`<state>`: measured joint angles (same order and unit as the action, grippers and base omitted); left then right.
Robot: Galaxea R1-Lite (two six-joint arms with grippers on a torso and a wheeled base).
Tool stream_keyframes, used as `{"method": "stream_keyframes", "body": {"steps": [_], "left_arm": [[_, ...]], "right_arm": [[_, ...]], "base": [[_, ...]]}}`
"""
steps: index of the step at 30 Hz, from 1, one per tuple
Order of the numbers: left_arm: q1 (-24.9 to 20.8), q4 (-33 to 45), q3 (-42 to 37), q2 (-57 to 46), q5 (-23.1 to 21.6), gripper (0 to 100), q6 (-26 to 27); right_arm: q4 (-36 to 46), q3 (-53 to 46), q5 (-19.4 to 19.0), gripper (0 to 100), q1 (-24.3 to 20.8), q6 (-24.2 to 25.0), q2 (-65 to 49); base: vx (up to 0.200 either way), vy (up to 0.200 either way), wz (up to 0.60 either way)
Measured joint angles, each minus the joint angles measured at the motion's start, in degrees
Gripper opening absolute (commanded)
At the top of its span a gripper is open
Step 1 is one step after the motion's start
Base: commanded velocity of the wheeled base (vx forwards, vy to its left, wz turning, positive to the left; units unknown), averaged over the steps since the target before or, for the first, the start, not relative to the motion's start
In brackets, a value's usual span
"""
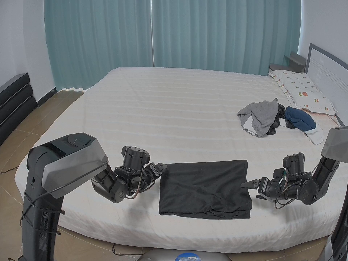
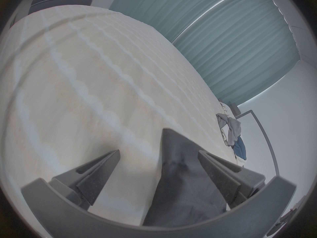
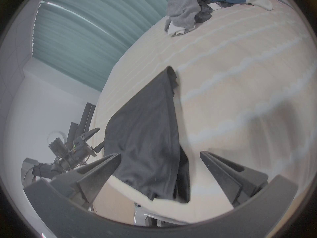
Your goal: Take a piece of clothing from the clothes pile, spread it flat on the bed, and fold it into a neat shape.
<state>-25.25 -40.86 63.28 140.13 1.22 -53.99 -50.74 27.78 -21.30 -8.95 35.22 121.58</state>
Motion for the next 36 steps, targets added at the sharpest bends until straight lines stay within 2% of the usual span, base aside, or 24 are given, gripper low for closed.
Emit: {"method": "stream_keyframes", "body": {"steps": [15,16,26,36], "left_arm": [[0.02,-0.07,-0.06,-0.11,0.00,100,0.10],[0.04,-0.07,-0.06,-0.11,-0.02,100,0.07],[0.11,-0.05,0.06,-0.11,-0.11,100,0.07],[0.26,0.00,0.15,-0.11,-0.11,100,-0.01]], "right_arm": [[-0.66,1.21,0.06,100,-2.68,0.50,0.34],[-0.66,1.56,0.09,0,-2.93,0.59,0.67],[0.10,1.71,2.74,0,-3.62,-0.18,2.49],[0.40,-1.50,3.97,0,-1.85,-5.47,0.23]], "base": [[0.000,0.000,0.00],[0.000,0.000,0.00],[0.000,0.000,0.00],[0.000,0.000,0.00]]}}
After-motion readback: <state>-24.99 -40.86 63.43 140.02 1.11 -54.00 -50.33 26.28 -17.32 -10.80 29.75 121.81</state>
